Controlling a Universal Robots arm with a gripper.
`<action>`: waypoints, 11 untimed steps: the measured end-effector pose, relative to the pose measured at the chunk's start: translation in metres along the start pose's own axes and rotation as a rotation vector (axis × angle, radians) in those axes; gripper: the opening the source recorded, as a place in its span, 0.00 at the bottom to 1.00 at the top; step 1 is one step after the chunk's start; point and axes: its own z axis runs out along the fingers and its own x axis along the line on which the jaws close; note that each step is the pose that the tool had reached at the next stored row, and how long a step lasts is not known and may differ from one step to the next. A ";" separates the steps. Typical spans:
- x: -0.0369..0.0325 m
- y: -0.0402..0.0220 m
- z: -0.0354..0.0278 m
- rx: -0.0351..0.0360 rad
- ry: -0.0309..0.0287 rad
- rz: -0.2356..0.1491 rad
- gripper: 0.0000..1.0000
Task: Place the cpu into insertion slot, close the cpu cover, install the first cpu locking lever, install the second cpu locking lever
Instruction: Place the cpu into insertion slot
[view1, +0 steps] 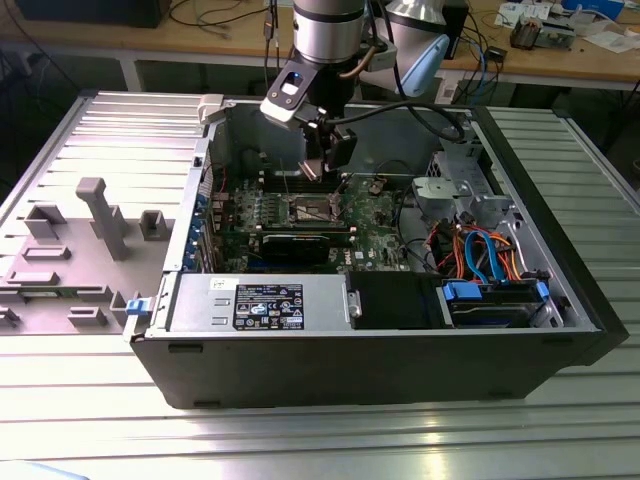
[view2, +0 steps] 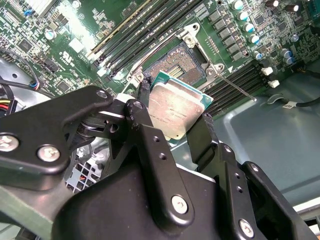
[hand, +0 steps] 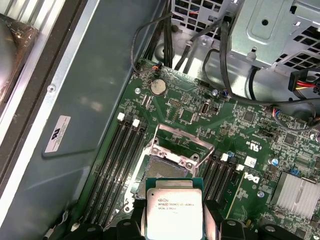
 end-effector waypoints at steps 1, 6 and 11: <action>0.0000 0.0000 0.0000 0.0000 -0.0001 0.001 0.55; 0.0000 0.0000 0.0002 -0.0001 -0.0002 0.006 0.55; 0.0000 0.0000 0.0003 -0.0002 -0.0005 0.012 0.55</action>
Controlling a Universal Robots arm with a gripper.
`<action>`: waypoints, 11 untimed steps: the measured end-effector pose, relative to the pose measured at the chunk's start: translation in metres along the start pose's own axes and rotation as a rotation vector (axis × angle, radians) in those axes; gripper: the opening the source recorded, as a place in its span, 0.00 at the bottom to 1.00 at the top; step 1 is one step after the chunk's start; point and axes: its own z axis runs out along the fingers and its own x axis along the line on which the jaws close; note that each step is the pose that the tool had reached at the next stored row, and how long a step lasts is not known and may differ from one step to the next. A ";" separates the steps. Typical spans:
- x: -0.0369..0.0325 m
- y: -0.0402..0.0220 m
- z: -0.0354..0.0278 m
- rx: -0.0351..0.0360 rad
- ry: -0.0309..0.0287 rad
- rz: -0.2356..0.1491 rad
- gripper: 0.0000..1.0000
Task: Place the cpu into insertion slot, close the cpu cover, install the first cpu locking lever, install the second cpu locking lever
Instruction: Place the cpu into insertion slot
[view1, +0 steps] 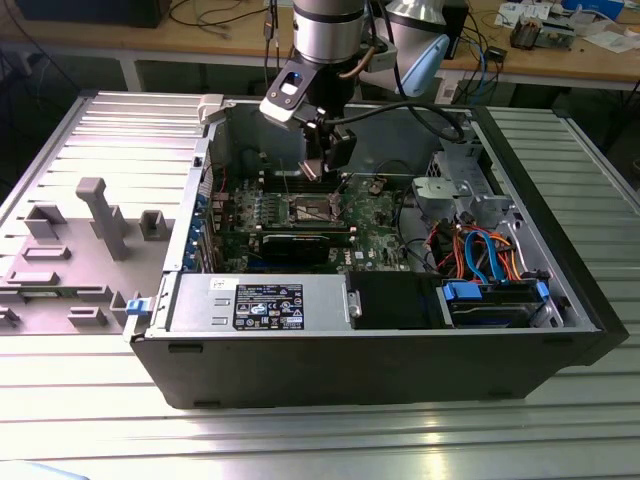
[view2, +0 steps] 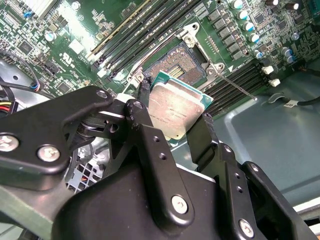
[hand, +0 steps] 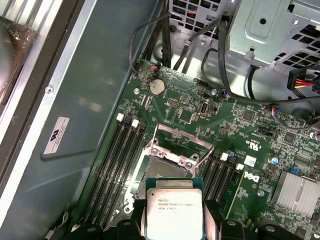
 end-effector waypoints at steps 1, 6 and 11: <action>0.0000 0.0000 0.0000 0.0000 -0.0001 0.001 0.55; 0.0000 0.0000 0.0001 -0.0001 -0.0002 0.006 0.55; 0.0000 0.0000 0.0002 -0.0003 -0.0005 0.012 0.55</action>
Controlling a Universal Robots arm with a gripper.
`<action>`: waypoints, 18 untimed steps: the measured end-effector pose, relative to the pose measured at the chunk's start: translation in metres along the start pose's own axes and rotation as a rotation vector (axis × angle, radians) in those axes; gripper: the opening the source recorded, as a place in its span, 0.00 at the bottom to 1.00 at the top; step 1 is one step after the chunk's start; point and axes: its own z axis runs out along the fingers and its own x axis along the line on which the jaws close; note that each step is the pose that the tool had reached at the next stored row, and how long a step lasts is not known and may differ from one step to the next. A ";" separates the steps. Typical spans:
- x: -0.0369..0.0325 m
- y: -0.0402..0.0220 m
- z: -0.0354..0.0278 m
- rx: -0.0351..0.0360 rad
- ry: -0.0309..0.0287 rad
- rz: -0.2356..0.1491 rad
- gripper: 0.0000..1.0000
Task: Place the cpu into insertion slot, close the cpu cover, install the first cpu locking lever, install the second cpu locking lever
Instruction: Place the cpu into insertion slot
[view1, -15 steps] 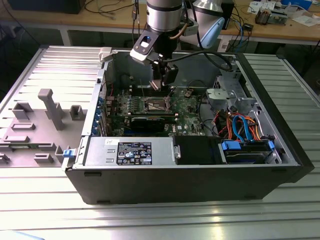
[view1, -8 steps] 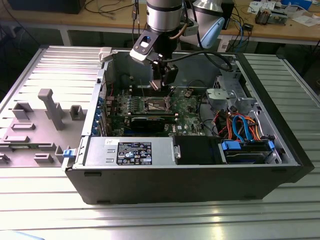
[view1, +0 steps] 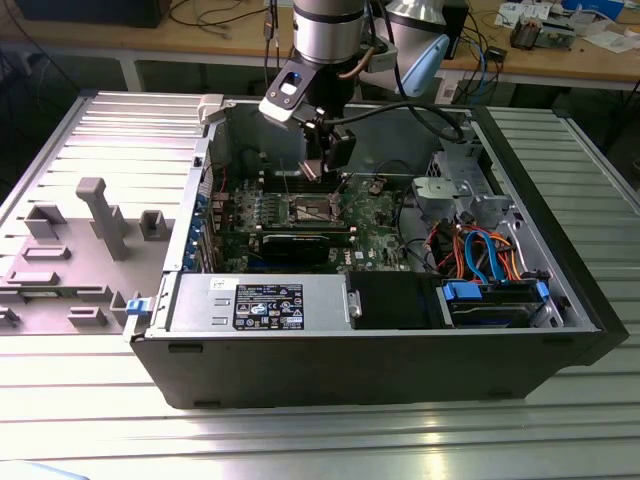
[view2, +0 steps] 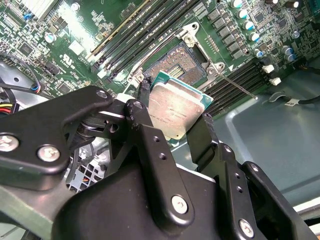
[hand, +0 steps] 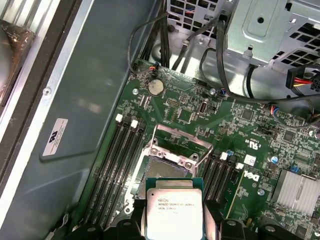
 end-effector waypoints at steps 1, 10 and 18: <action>0.0000 0.0000 0.0000 0.0000 0.0000 0.002 0.55; 0.0000 0.0000 0.0002 -0.0002 -0.0005 0.013 0.55; 0.0000 0.0000 0.0004 -0.0003 -0.0008 0.021 0.55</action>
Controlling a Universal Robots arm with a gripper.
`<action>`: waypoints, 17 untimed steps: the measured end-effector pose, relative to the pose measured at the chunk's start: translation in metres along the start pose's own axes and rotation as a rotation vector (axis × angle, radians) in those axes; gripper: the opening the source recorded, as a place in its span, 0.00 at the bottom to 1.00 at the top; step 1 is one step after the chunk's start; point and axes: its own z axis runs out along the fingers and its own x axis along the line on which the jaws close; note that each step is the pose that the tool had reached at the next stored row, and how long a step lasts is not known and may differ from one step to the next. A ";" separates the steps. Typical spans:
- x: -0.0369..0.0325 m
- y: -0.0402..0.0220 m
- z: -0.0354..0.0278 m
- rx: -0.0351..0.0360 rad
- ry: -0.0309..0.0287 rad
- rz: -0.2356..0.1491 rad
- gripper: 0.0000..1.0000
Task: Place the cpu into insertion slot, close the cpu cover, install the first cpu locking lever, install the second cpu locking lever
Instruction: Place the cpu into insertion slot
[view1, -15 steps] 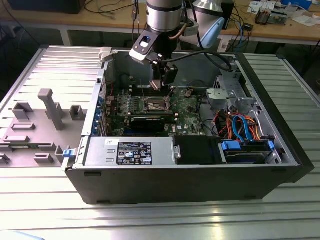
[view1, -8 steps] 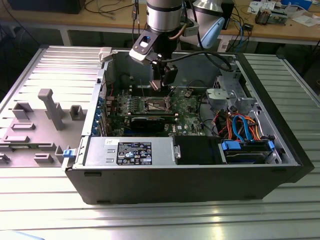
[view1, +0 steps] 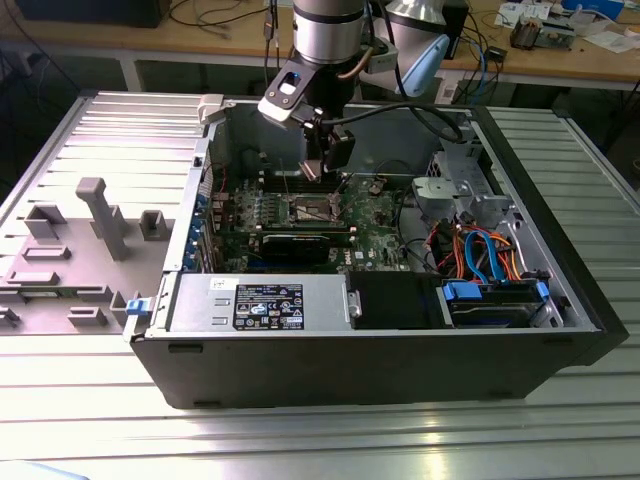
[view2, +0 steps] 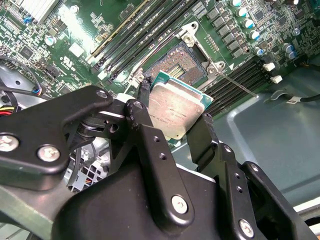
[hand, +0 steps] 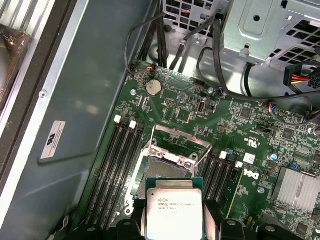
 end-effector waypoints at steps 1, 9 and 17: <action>0.0000 0.0000 0.0000 0.0000 -0.0001 0.001 0.55; 0.0000 0.0000 0.0002 -0.0002 -0.0004 0.009 0.55; 0.0000 0.0000 0.0003 -0.0003 -0.0008 0.017 0.55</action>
